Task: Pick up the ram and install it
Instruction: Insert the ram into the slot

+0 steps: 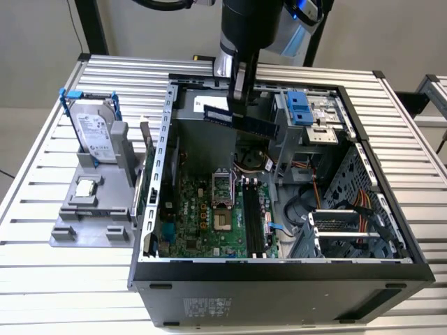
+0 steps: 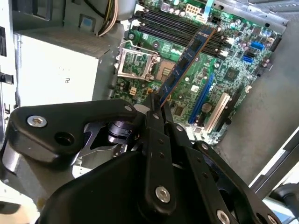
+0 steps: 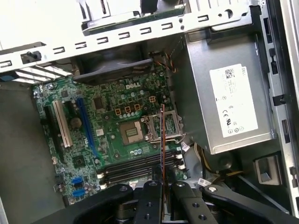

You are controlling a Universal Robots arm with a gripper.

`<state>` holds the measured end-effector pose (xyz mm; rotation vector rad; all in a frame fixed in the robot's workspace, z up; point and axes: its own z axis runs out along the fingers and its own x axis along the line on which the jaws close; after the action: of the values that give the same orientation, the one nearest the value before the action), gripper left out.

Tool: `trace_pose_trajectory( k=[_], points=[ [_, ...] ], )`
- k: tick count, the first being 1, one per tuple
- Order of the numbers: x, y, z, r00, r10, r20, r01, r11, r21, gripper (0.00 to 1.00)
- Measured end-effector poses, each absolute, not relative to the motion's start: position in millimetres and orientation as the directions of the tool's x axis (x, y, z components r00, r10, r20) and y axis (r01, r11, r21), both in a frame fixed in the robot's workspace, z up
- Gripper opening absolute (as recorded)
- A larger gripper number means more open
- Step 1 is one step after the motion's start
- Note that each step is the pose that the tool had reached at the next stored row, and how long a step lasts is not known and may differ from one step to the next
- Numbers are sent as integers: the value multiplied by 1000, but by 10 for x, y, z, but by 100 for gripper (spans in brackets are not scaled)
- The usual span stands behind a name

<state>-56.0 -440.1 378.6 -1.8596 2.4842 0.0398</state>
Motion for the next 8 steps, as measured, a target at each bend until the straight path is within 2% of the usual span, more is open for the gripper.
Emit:
trace_pose_trajectory(
  k=[8],
  points=[
    [-562,-4402,3787,-371,-928,-46,-929,371,-2,0]
  ],
)
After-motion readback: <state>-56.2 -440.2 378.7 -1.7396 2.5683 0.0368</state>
